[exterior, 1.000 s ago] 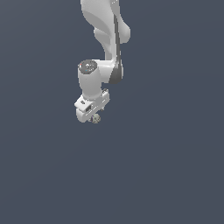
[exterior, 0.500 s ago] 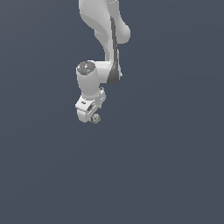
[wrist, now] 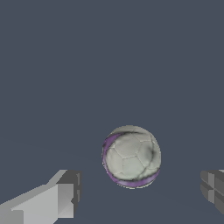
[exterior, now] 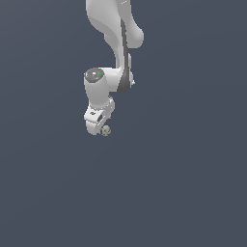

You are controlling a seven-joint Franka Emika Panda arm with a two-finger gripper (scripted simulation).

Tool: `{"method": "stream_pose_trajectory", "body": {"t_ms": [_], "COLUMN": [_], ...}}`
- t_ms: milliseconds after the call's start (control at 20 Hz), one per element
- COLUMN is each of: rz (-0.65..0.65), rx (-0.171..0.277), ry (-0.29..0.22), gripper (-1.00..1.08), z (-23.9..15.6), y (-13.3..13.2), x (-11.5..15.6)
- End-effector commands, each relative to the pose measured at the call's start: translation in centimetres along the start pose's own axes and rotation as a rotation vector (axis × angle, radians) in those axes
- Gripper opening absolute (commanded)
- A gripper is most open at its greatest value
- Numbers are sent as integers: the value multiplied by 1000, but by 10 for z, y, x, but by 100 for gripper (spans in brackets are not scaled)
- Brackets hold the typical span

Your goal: Pick up the object and move it to a goal position.

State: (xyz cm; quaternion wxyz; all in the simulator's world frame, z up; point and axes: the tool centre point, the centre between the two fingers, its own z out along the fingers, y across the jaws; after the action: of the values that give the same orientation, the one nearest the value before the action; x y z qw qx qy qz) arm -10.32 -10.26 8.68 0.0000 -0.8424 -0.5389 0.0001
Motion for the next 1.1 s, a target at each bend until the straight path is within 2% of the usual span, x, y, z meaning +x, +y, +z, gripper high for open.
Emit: {"method": "stream_pose_trajectory", "body": {"t_ms": [0, 950, 1000, 1050], "rz": [0, -4, -4, -4], "rx": [0, 0, 0, 0], "ry": [0, 0, 0, 0], "gripper": [100, 100, -100, -100], "z": [0, 50, 50, 50], "y": [0, -1, -1, -1], "x": [0, 0, 0, 0]}}
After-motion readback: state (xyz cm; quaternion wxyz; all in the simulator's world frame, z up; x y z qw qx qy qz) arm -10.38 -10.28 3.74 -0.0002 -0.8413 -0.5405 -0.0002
